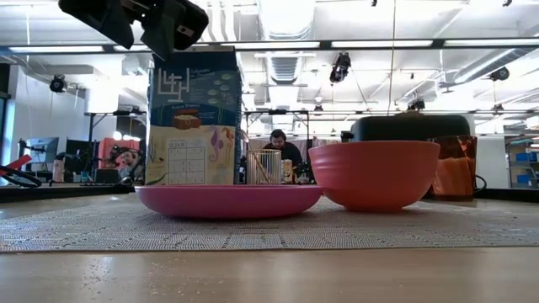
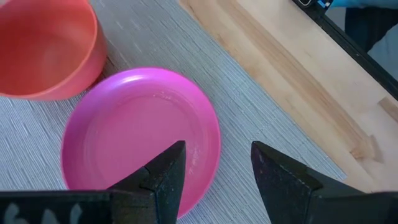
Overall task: Arrange a breakfast setting
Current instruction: Move the orange bin to the bottom right of the table
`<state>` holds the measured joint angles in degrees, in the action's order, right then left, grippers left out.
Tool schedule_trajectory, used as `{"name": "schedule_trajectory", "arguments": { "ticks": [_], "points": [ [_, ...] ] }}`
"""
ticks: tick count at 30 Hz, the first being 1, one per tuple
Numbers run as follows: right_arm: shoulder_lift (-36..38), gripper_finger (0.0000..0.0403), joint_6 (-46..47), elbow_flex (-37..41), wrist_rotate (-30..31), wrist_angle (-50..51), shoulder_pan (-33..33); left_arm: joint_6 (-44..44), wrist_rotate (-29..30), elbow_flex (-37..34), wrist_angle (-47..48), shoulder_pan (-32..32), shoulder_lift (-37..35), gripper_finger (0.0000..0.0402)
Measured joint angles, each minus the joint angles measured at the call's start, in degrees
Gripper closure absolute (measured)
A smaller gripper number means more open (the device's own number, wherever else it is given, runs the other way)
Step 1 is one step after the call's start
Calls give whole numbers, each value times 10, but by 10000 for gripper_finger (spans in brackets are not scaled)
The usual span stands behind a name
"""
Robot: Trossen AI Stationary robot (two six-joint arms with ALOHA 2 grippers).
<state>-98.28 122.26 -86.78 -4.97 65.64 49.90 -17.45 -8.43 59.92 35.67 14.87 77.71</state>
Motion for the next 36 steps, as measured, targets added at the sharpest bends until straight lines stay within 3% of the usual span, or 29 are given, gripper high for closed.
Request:
{"name": "schedule_trajectory", "arguments": {
  "ticks": [6, 16, 36],
  "points": [
    [-17, 394, 61, 0, -58, -13, 19, -5, 0, 0, 1, -2, 0, 235],
    [-35, 394, 84, 0, -59, -37, 26, -20, 0, 0, 3, -4, 0, 235],
    [-43, 394, 83, 0, -55, 23, 26, -30, -1, 0, 1, -10, 0, 235]
  ]
}}
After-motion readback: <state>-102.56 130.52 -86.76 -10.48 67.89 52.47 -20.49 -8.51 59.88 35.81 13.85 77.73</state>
